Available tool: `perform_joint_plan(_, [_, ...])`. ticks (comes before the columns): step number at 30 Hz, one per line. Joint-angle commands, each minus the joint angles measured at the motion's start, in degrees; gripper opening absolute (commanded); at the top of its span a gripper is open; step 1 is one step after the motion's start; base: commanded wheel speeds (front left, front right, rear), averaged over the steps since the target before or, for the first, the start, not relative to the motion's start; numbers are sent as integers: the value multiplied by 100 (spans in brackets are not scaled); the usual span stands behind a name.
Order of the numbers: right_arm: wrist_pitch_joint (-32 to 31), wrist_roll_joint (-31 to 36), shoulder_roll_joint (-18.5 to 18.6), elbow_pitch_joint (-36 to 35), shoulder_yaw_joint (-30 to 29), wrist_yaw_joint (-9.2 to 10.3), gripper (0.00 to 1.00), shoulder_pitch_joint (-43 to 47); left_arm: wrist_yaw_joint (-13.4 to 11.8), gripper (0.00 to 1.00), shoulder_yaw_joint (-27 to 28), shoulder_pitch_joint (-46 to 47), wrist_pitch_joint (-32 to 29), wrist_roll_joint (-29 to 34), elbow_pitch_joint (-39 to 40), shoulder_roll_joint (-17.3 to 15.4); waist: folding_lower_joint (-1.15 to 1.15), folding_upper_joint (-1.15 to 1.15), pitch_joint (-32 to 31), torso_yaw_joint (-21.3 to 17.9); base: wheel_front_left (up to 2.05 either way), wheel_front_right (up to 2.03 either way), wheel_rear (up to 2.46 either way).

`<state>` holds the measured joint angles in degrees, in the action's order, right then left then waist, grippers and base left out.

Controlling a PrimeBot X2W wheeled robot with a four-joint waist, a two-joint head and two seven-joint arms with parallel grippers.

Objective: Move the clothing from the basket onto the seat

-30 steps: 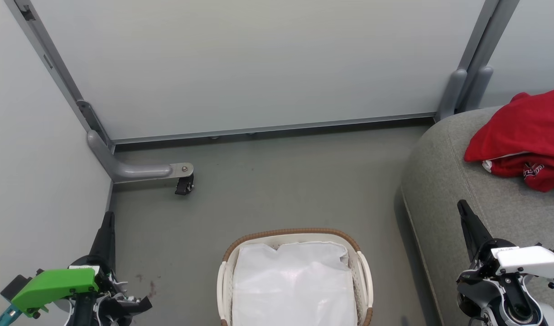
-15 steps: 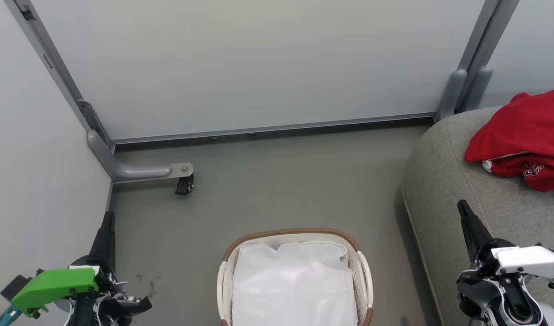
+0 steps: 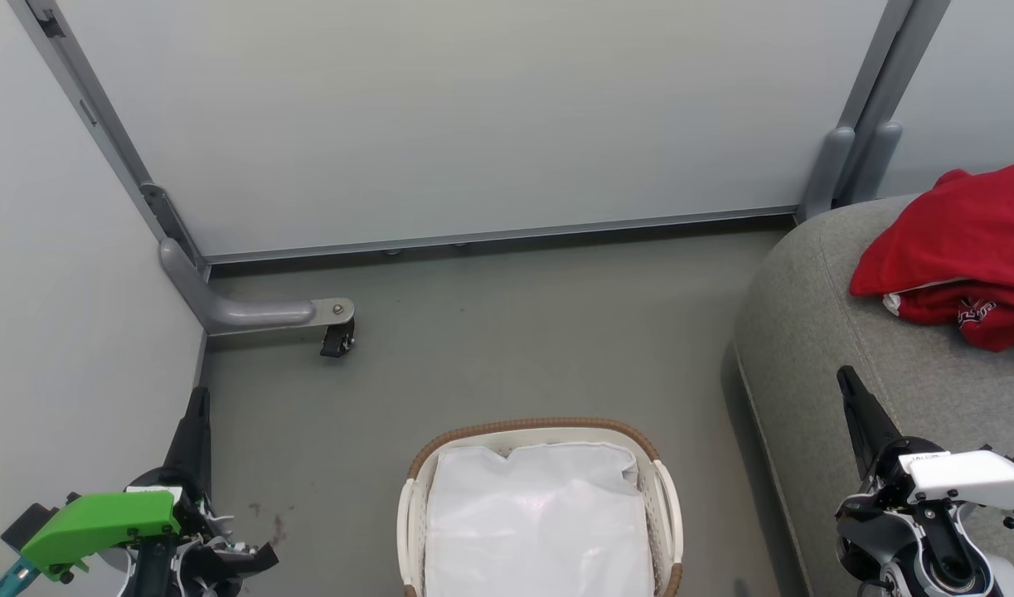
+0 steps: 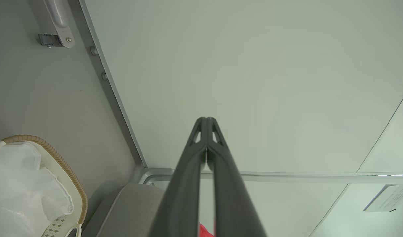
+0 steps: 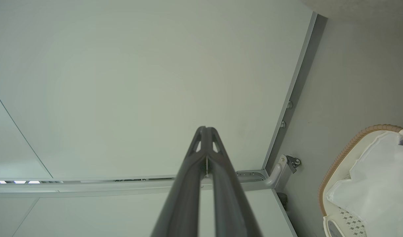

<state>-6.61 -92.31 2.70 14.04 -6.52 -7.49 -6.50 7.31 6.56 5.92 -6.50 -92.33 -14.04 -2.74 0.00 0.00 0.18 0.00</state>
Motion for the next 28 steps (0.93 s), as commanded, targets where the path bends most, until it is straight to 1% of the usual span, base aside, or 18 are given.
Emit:
perform_joint_plan(1, [-7,-21,34,-15,-10,0,0,60,36,0,11,58,-25,-19,9,-25,0,0,0,0,0,0,0])
perform_joint_plan(28, [-6,-20,34,-15,-9,0,0,60,36,0,11,58,-25,-19,10,-25,0,0,0,0,0,0,0])
